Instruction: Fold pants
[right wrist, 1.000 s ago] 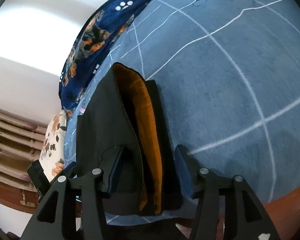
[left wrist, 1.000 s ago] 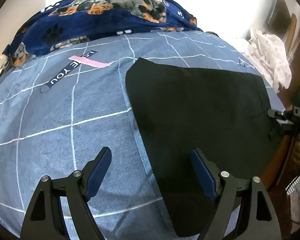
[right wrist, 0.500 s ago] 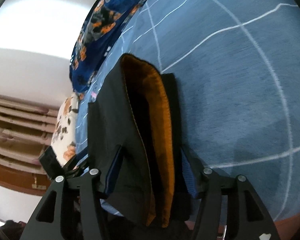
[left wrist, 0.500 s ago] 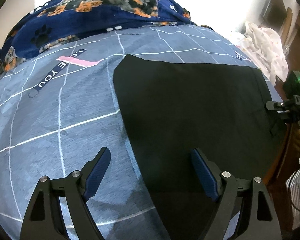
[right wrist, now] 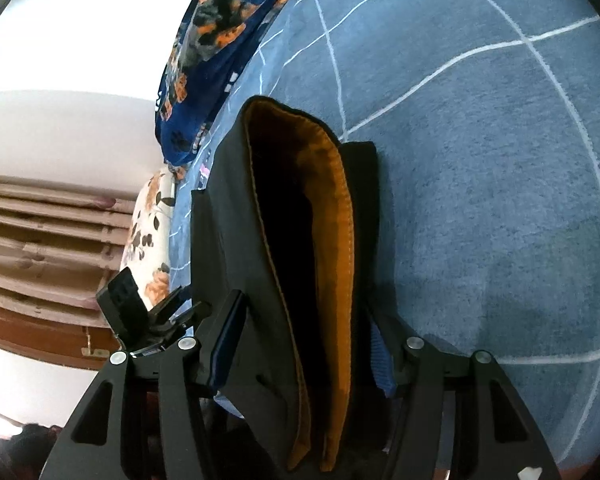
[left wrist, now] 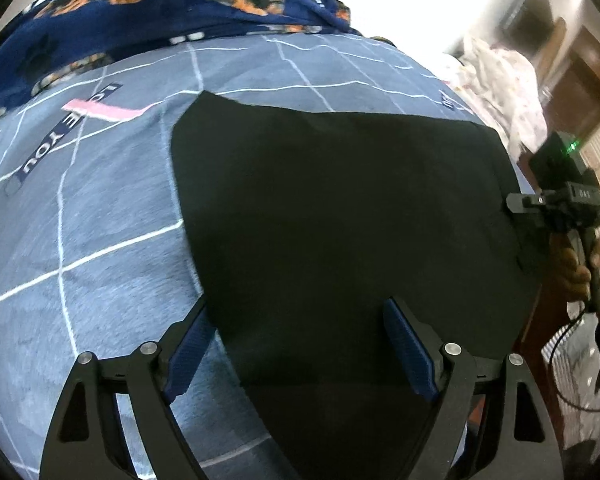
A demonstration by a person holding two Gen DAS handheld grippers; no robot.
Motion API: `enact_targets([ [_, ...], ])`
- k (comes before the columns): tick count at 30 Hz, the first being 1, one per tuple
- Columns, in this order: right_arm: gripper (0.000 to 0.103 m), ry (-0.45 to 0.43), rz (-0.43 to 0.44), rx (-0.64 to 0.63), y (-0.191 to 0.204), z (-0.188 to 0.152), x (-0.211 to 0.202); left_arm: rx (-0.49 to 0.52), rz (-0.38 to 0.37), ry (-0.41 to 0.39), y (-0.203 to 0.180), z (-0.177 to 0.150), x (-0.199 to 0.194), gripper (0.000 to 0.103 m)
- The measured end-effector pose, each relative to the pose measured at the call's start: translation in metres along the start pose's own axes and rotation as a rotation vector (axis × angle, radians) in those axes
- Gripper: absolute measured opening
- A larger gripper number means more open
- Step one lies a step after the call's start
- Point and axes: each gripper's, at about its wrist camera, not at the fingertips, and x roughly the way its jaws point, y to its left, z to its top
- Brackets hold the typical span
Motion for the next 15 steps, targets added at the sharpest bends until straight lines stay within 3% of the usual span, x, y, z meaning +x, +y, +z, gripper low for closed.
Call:
enact_targets([
  [4,0.058,0.007,0.022,-0.054,0.009,-0.002,0.006,0.066,0.000,-0.001,-0.011,0.001,0.001,0.083],
  [6,0.057,-0.011,0.086,-0.051,0.010,-0.002,0.005,0.092,0.011,-0.003,-0.015,0.001,0.002,0.083],
  [8,0.056,-0.009,0.066,-0.071,0.010,-0.002,0.008,0.111,0.023,-0.001,-0.018,0.002,0.003,0.083],
  [9,0.047,0.000,0.044,-0.074,0.008,-0.002,0.012,0.116,0.030,0.001,-0.019,0.002,0.004,0.083],
  [15,0.044,0.029,0.051,-0.029,-0.002,0.006,0.013,0.073,-0.005,0.026,-0.009,0.004,0.008,0.086],
])
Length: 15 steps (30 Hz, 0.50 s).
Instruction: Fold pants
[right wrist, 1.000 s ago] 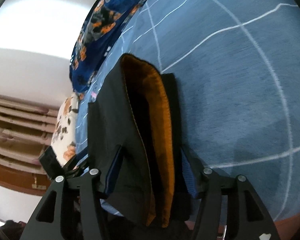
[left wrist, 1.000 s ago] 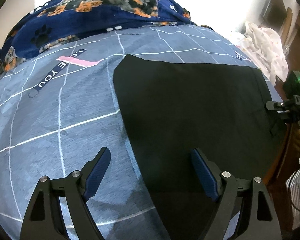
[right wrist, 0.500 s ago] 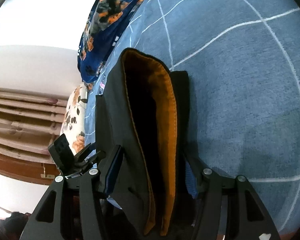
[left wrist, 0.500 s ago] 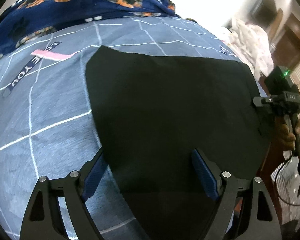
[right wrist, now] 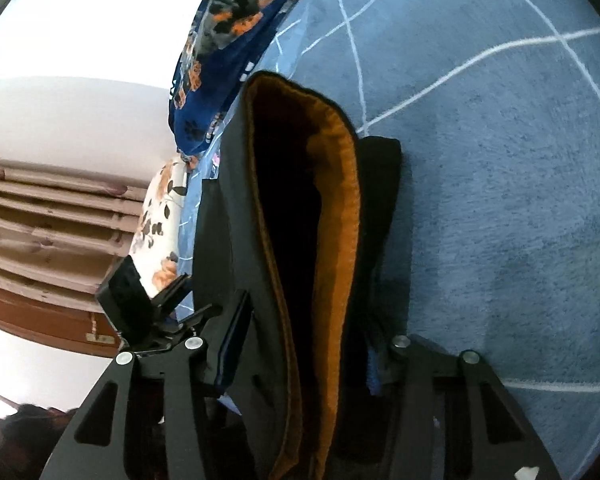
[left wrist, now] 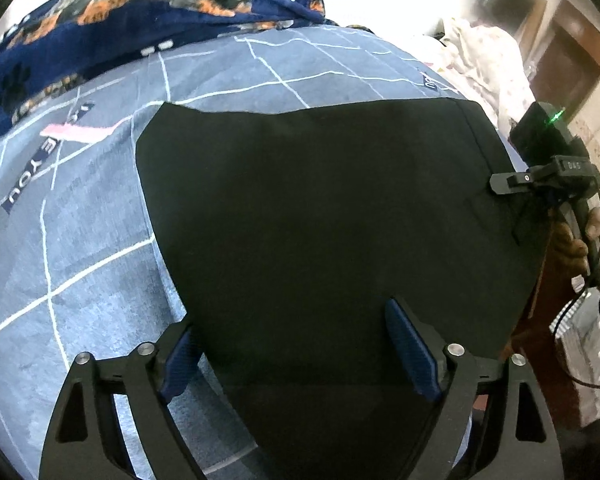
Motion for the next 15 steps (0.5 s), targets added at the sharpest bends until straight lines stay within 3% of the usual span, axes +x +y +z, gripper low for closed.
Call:
enact_targets([
  [6,0.043,-0.009,-0.020,-0.005,0.002,0.000,0.001,0.014,-0.016,-0.002,-0.001,0.001,0.002,0.087],
  [7,0.042,-0.021,-0.022,-0.001,0.003,-0.001,0.003,0.018,-0.006,-0.007,-0.002,0.001,0.001,0.078],
  [8,0.038,-0.032,-0.022,0.008,0.002,-0.005,0.002,0.024,0.008,-0.014,-0.003,0.002,0.000,0.058],
  [10,0.033,-0.057,-0.025,0.013,0.003,-0.010,0.003,0.023,0.027,-0.031,-0.004,0.005,-0.004,0.040],
  [13,0.030,-0.086,-0.021,0.020,0.005,-0.014,0.003,0.031,0.057,-0.057,-0.010,0.005,-0.009,0.027],
  [15,0.028,-0.104,-0.001,0.035,0.005,-0.018,0.000,0.049,0.075,-0.077,-0.016,0.005,-0.012,0.024],
])
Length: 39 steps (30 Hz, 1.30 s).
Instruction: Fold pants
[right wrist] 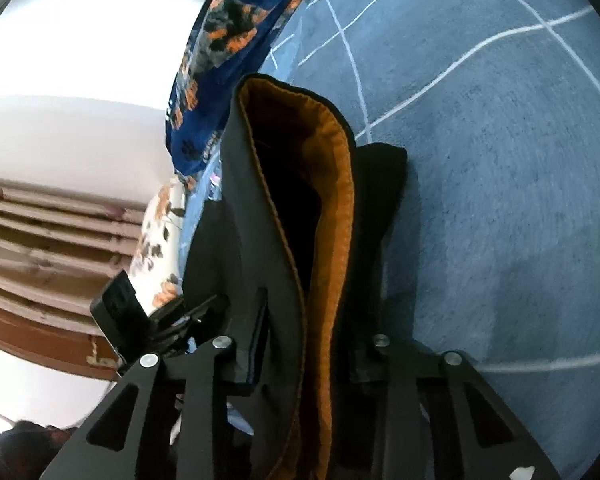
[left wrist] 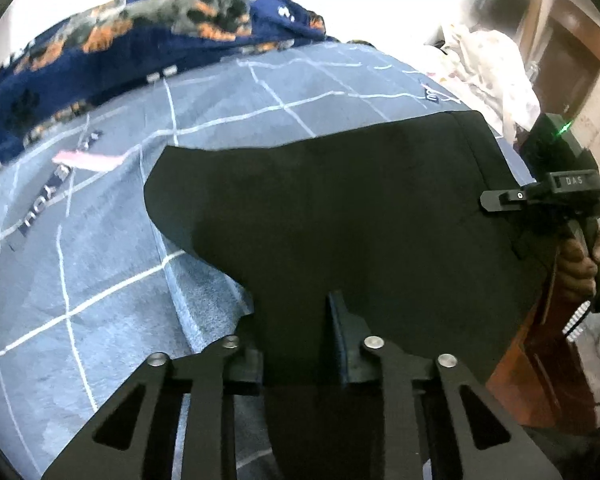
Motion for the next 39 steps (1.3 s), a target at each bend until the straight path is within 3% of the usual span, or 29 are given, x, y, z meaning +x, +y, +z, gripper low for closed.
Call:
enact_targets([
  [11,0.025,-0.082,0.099,0.067,0.014,-0.030,-0.002,-0.066,-0.005,-0.086,0.006,0.005,-0.039,0.021],
  [21,0.025,-0.102,0.167,0.086,0.040,-0.042,0.013,-0.104,0.063,-0.177,0.017,0.000,-0.083,0.015],
  [25,0.025,-0.101,0.176,0.064,0.057,-0.040,0.017,-0.113,0.080,-0.241,0.022,-0.002,-0.111,0.006],
  [29,0.025,-0.102,0.201,0.039,0.079,-0.039,0.021,-0.099,0.116,-0.284,0.022,-0.001,-0.132,0.006],
  [31,0.023,-0.105,0.098,0.029,0.090,-0.035,0.024,-0.134,0.128,-0.290,0.033,-0.004,-0.139,0.006],
  [33,0.023,-0.096,-0.015,0.032,0.089,-0.029,0.029,-0.196,0.122,-0.278,0.057,-0.010,-0.143,0.006],
  [35,0.023,-0.095,-0.005,0.062,0.080,-0.030,0.026,-0.294,0.060,-0.221,0.092,-0.020,-0.140,0.007],
  [37,0.023,-0.103,0.004,0.063,0.073,-0.034,0.019,-0.321,0.047,-0.161,0.113,-0.028,-0.132,0.007],
  [39,0.023,-0.107,0.016,0.073,0.066,-0.038,0.016,-0.305,-0.006,-0.022,0.127,-0.035,-0.106,0.007],
])
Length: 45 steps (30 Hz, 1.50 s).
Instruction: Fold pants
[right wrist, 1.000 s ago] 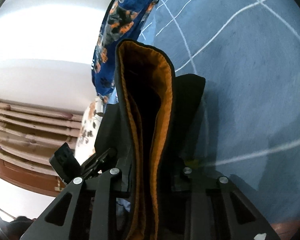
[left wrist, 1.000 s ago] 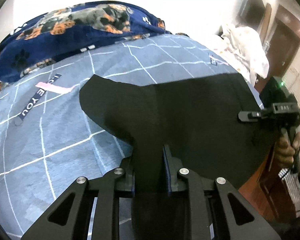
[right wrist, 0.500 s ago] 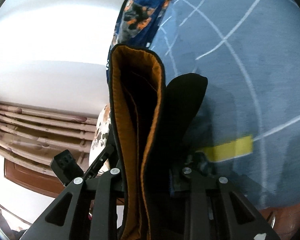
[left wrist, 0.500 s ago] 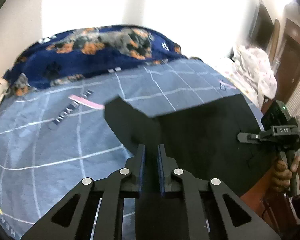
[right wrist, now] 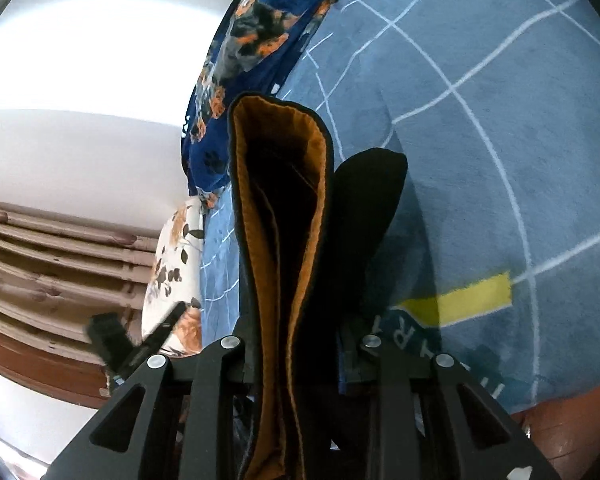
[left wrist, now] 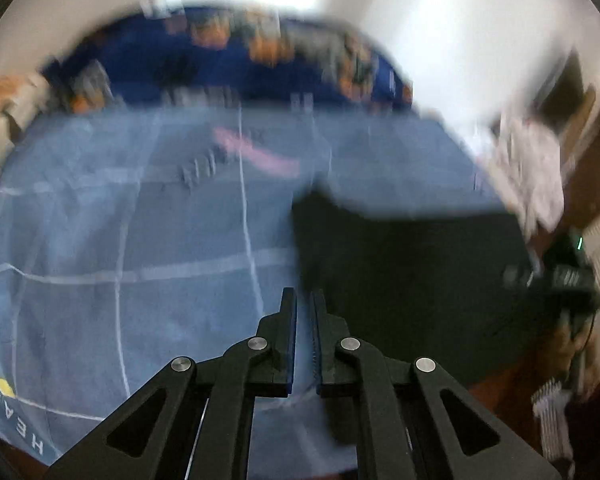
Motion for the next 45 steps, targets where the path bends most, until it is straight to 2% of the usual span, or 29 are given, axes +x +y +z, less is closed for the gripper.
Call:
enact_targets([
  [1,0.023,0.003,0.019,0.012,-0.005,0.000,-0.001,-0.005,-0.036,0.041,0.002,-0.003,0.009,0.009],
  [2,0.023,0.001,0.030,0.023,-0.009,0.000,-0.001,-0.019,-0.107,0.092,0.005,-0.007,0.022,0.011],
  [4,0.023,-0.001,0.043,0.043,-0.022,0.002,-0.003,-0.040,-0.183,0.149,0.004,-0.011,0.040,0.018],
  [6,0.023,-0.008,0.048,0.063,-0.040,0.003,-0.007,-0.028,-0.246,0.179,-0.002,-0.012,0.054,0.030],
  [7,0.023,-0.007,0.051,0.080,-0.048,0.003,-0.007,-0.025,-0.248,0.175,-0.004,-0.011,0.058,0.046],
  [8,0.023,-0.004,0.058,0.109,-0.061,0.002,-0.007,-0.027,-0.250,0.172,-0.004,-0.008,0.061,0.053],
  [9,0.021,0.000,0.075,0.129,-0.072,0.001,-0.007,-0.032,-0.271,0.176,-0.005,-0.007,0.064,0.053],
  [13,0.021,-0.001,0.087,0.069,-0.069,0.001,-0.007,-0.019,-0.438,0.316,-0.009,-0.003,0.093,0.060],
  [15,0.020,0.003,0.112,0.068,-0.071,0.002,-0.006,-0.026,-0.498,0.310,-0.009,0.002,0.097,0.066],
  [18,0.020,0.002,0.112,0.062,-0.071,0.001,-0.009,-0.081,-0.620,0.329,-0.009,0.003,0.106,0.066],
  [19,0.020,0.002,0.114,0.063,-0.071,0.002,-0.008,-0.067,-0.632,0.323,-0.015,0.002,0.108,0.067],
  [21,0.019,-0.001,0.114,0.066,-0.072,0.001,-0.008,-0.027,-0.620,0.312,-0.028,0.002,0.107,0.065],
  [23,0.020,-0.004,0.114,0.072,-0.073,0.000,-0.009,-0.025,-0.636,0.282,-0.037,0.003,0.105,0.050],
  [24,0.020,-0.006,0.116,0.076,-0.073,0.000,-0.008,-0.030,-0.631,0.268,-0.037,0.005,0.104,0.048],
  [26,0.021,-0.011,0.122,0.089,-0.074,0.000,-0.008,-0.043,-0.584,0.259,-0.038,0.007,0.110,0.034],
  [29,0.022,-0.018,0.114,0.096,-0.073,-0.002,-0.008,-0.045,-0.512,0.240,-0.036,0.002,0.110,0.021],
  [32,0.023,-0.024,0.096,0.088,-0.067,-0.003,-0.008,0.018,-0.427,0.183,-0.046,-0.001,0.098,0.016],
  [35,0.023,-0.032,0.107,0.111,-0.062,-0.004,-0.008,0.130,-0.313,0.091,-0.069,-0.004,0.074,0.016],
  [37,0.023,-0.034,0.117,0.096,-0.052,-0.005,-0.008,0.161,-0.264,0.048,-0.073,-0.007,0.062,0.016],
  [45,0.023,-0.005,0.158,0.005,0.003,-0.002,0.009,0.164,-0.133,-0.062,-0.061,-0.006,0.024,0.016],
])
